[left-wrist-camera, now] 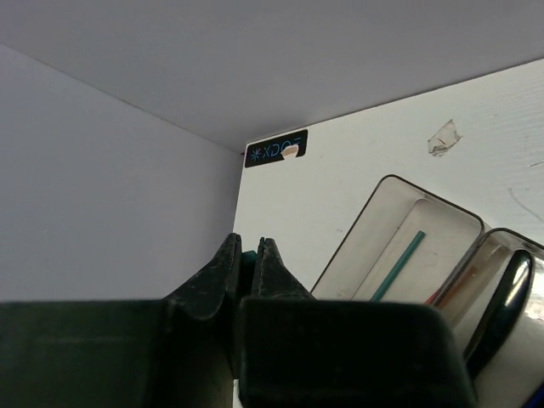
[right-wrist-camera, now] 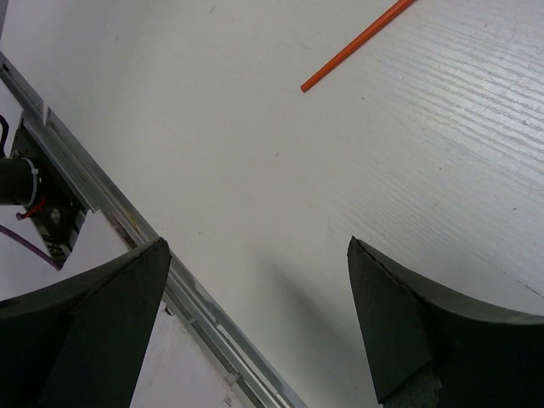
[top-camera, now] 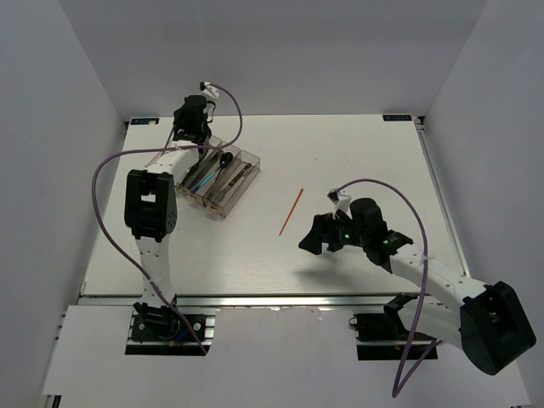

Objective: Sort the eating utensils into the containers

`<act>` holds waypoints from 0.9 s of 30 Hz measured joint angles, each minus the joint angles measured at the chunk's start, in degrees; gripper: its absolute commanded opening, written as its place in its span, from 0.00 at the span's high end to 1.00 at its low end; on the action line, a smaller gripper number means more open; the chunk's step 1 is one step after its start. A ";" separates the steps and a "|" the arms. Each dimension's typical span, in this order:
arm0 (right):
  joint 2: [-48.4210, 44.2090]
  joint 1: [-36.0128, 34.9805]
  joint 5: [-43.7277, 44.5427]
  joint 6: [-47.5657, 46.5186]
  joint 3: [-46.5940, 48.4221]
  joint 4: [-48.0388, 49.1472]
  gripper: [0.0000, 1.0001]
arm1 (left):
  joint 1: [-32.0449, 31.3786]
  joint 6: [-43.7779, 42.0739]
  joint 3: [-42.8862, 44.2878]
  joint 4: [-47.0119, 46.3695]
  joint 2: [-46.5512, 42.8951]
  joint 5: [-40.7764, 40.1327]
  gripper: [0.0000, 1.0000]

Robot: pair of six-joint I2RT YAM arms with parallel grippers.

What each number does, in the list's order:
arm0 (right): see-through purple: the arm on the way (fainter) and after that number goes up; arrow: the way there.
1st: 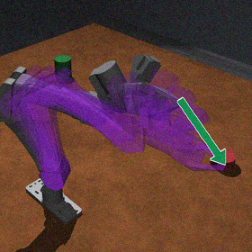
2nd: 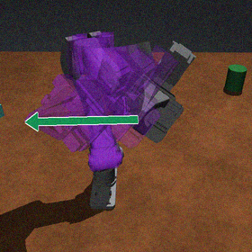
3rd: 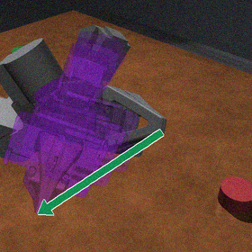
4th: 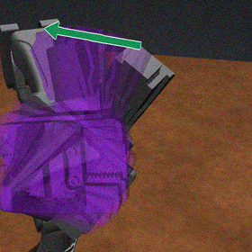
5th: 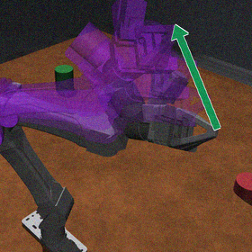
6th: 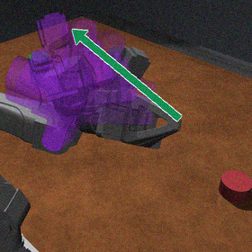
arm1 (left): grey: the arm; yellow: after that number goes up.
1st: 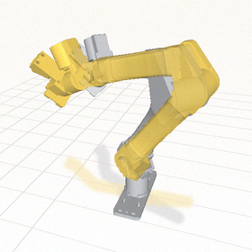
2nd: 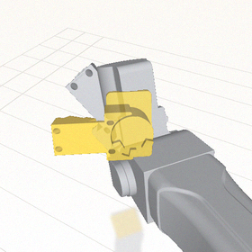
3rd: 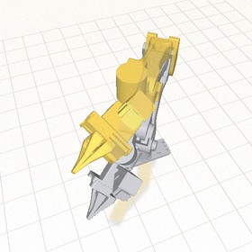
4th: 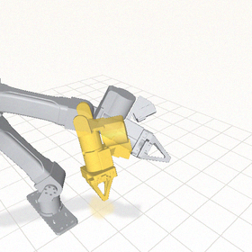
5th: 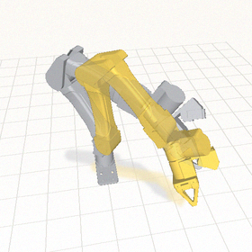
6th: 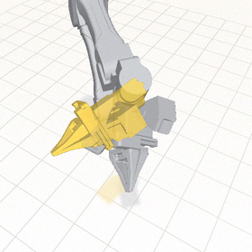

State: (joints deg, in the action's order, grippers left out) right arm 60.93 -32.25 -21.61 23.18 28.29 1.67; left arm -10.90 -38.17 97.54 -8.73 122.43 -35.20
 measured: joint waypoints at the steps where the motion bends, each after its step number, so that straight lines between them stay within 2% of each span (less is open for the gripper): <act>1: 0.20 0.00 0.04 -0.09 0.00 0.09 0.11 | 0.33 0.07 0.00 -0.39 0.39 0.46 0.89; 2: 0.39 0.00 0.20 -0.11 0.00 0.22 0.11 | 0.72 0.20 0.00 -0.79 0.87 0.85 0.86; 3: 0.66 0.00 0.44 -0.09 0.02 0.28 0.10 | 1.03 0.35 -0.02 -1.14 1.27 1.31 0.78; 5: 1.42 0.00 0.59 -0.04 0.15 0.55 0.10 | 1.51 0.98 -0.37 -2.12 2.19 2.08 0.70; 8: 3.41 0.00 1.46 0.13 1.22 0.68 0.11 | 1.79 2.21 -1.36 -2.91 2.89 2.64 0.51; 10: 5.38 -0.26 4.26 0.22 3.04 0.07 0.11 | 1.79 3.10 -2.58 -3.45 2.84 2.67 0.36; 13: 11.58 -1.70 12.68 0.44 10.14 -3.93 0.11 | 1.77 5.95 -3.98 -3.67 2.51 2.25 0.21; 17: 21.55 -4.02 25.35 3.23 20.70 -7.56 0.11 | 1.75 12.37 -5.92 -0.81 -1.18 1.55 0.15; 20: 27.89 -5.11 33.38 6.47 26.10 -10.08 0.11 | 1.77 19.23 -6.38 3.69 -7.78 1.88 0.11; 22: 32.94 -5.73 37.29 8.76 30.67 -13.25 0.11 | 1.77 24.87 -7.41 6.27 -14.23 3.72 0.10; 24: 39.06 -6.49 41.70 11.74 36.41 -16.65 0.11 | 1.81 31.50 -10.73 7.63 -23.82 7.13 0.02; 27: 46.75 -8.17 46.99 15.41 44.19 -21.35 0.11 | 1.77 39.78 -18.25 8.00 -39.34 13.77 0.02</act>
State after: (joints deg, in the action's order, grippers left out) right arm 107.68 -40.42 25.39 38.59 72.49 -19.68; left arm -9.13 1.61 79.29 -0.73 83.09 -21.43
